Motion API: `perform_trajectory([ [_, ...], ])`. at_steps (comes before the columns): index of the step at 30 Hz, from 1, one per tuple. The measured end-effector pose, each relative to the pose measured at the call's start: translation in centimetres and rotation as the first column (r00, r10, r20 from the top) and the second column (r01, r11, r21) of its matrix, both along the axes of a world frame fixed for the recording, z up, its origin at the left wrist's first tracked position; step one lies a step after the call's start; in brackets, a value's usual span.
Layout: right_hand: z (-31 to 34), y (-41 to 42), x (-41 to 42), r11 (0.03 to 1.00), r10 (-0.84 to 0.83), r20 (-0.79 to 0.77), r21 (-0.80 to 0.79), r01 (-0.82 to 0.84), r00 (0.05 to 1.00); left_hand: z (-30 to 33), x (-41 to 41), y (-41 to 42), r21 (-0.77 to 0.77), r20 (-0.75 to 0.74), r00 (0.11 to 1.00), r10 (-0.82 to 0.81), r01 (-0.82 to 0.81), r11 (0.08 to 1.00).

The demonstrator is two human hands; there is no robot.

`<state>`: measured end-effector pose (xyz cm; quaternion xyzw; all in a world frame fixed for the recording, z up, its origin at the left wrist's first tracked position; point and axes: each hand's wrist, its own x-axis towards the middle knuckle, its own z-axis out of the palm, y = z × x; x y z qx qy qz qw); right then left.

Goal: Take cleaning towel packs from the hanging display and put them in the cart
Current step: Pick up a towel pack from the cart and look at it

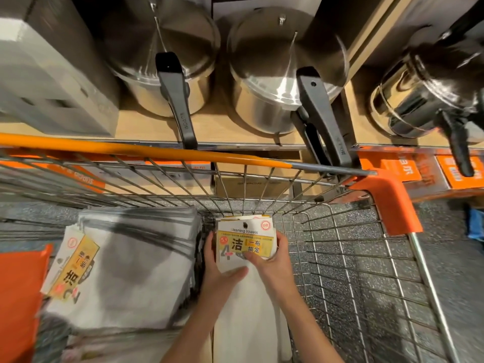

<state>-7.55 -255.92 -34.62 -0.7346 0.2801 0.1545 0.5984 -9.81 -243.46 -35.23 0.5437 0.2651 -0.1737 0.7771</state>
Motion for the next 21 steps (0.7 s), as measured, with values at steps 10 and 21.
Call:
perform_trajectory([
  [10,-0.3,-0.4,-0.1,0.999,0.047,-0.059,0.012,-0.046,0.997,0.4,-0.2,-0.5,0.045,-0.07,0.998,0.004,-0.001,0.999],
  [21,0.7,0.1,0.1,1.0,0.028,-0.078,0.015,-0.027,0.997,1.4,-0.6,0.0,0.072,-0.134,0.991,0.02,-0.011,0.997],
])
